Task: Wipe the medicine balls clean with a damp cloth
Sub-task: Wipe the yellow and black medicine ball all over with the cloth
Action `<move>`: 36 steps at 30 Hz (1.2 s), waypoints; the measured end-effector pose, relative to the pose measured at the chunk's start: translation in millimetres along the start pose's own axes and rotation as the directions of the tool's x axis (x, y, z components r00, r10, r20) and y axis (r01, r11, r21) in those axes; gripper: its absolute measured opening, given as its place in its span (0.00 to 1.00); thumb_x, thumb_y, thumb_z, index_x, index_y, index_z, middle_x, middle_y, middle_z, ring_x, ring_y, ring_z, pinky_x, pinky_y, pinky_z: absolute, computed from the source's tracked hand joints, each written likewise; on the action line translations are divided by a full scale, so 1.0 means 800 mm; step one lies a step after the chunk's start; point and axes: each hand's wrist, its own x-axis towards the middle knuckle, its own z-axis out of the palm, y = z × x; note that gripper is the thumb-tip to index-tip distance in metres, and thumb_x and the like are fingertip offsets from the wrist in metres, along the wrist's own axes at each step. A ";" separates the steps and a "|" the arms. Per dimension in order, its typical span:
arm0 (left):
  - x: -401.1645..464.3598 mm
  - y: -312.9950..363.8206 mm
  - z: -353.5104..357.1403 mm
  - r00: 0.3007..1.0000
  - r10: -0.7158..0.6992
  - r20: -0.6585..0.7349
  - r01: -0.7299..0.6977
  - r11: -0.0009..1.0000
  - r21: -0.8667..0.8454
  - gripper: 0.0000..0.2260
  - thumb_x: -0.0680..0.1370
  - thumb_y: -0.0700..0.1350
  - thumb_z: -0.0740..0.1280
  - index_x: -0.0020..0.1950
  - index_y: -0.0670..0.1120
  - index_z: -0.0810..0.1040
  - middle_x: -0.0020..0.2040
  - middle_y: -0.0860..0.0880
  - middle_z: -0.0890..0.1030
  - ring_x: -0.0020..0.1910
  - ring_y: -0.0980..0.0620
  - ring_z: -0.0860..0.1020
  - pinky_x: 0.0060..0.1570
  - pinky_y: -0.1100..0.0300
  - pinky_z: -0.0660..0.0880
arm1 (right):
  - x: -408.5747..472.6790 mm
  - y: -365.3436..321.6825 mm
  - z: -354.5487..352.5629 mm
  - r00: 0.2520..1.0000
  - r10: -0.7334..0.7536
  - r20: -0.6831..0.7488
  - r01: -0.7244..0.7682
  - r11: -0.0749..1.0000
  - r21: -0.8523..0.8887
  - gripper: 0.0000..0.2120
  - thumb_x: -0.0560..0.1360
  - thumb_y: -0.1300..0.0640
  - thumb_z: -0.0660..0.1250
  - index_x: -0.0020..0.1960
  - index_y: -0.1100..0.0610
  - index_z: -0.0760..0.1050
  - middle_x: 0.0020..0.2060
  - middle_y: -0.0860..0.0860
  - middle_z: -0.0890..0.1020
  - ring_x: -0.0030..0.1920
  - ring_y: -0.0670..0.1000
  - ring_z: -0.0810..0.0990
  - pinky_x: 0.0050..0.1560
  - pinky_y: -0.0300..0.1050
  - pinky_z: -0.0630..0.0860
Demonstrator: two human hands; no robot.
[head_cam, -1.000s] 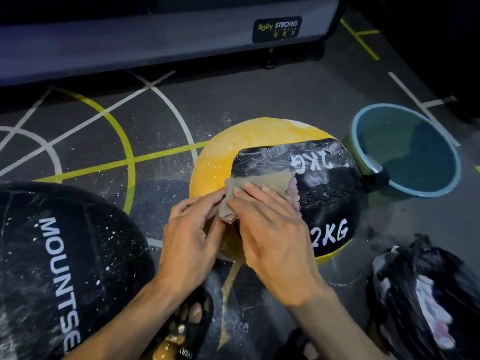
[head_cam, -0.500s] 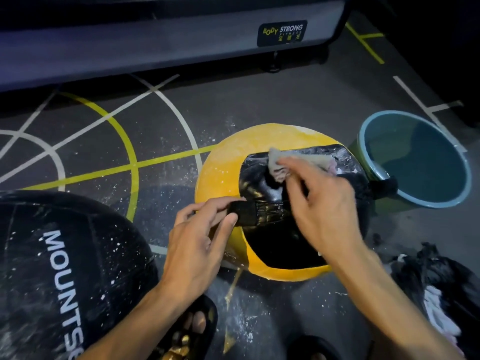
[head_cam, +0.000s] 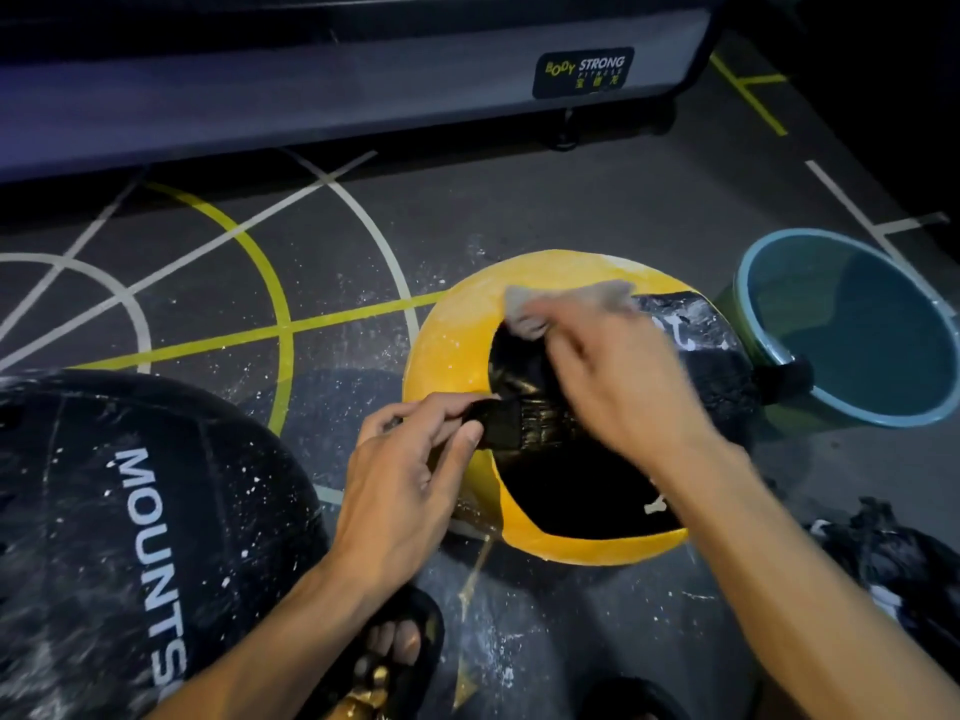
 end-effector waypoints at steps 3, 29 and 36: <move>0.003 0.002 0.001 1.000 0.007 -0.027 -0.006 1.000 0.023 0.08 0.84 0.52 0.64 0.60 0.58 0.80 0.56 0.78 0.76 0.53 0.78 0.71 0.64 0.54 0.69 | -0.005 -0.013 0.006 0.997 -0.028 -0.067 0.027 0.999 -0.022 0.18 0.79 0.57 0.56 0.62 0.47 0.79 0.50 0.52 0.86 0.49 0.58 0.84 0.62 0.60 0.77; 0.015 -0.010 -0.006 0.997 -0.058 -0.056 0.057 0.998 -0.028 0.11 0.82 0.61 0.61 0.59 0.62 0.79 0.52 0.67 0.84 0.61 0.48 0.80 0.58 0.37 0.75 | -0.068 0.014 0.018 0.963 -0.138 -0.231 0.164 0.982 0.094 0.15 0.79 0.66 0.62 0.63 0.59 0.80 0.58 0.54 0.85 0.59 0.46 0.80 0.67 0.39 0.73; 0.025 -0.005 -0.024 0.982 -0.108 -0.153 0.102 0.994 -0.047 0.04 0.83 0.54 0.67 0.55 0.63 0.80 0.51 0.69 0.83 0.41 0.51 0.83 0.44 0.52 0.77 | -0.070 0.114 -0.021 0.880 0.311 -0.359 -0.274 0.950 0.152 0.12 0.84 0.59 0.63 0.64 0.55 0.80 0.53 0.49 0.85 0.54 0.53 0.80 0.50 0.36 0.67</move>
